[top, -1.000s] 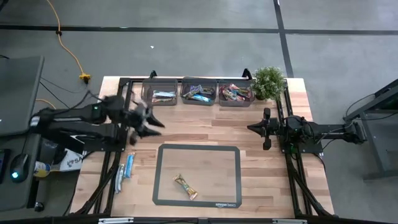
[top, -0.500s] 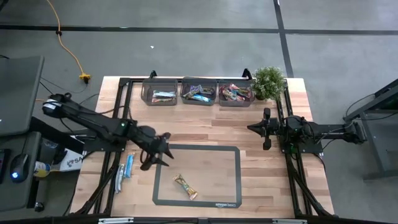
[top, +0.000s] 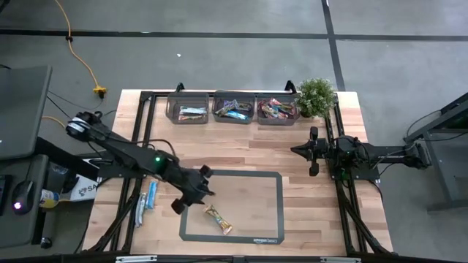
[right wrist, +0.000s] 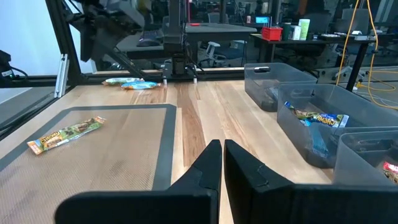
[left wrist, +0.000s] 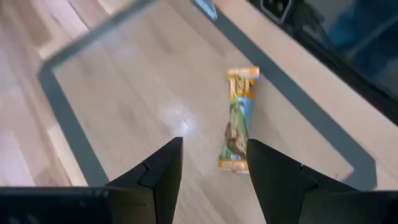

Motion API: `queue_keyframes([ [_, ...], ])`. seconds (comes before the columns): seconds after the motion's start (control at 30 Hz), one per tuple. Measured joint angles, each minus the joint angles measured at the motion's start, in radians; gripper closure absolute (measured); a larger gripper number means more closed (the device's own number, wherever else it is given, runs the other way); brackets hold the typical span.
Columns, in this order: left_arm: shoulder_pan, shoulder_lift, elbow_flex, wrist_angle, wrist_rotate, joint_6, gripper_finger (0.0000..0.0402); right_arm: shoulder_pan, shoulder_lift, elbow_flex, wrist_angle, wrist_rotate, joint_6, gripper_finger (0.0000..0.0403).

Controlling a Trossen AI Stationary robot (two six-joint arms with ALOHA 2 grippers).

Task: Pick and place Granola Bars by type
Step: Put the orange granola bar into the left black bin

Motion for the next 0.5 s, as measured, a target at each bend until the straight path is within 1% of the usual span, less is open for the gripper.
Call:
queue_keyframes([
  [0.1, 0.0, 0.067, 0.086, -0.107, 0.012, 0.021, 0.0228, 0.0, 0.0, 0.0, 0.0, 0.0, 0.0, 0.04],
  [0.2, -0.006, 0.129, 0.154, -0.163, 0.039, 0.024, 0.0228, 0.0, 0.0, 0.0, 0.001, 0.0, 0.0, 0.0401],
  [0.37, -0.013, 0.23, 0.234, -0.182, 0.08, 0.024, 0.0228, 0.0, -0.001, 0.0, 0.0, 0.0, 0.0, 0.0401],
  [0.5, -0.038, 0.3, 0.257, -0.181, 0.07, 0.024, 0.0226, 0.0, -0.001, 0.0, 0.0, -0.001, 0.0, 0.04],
])
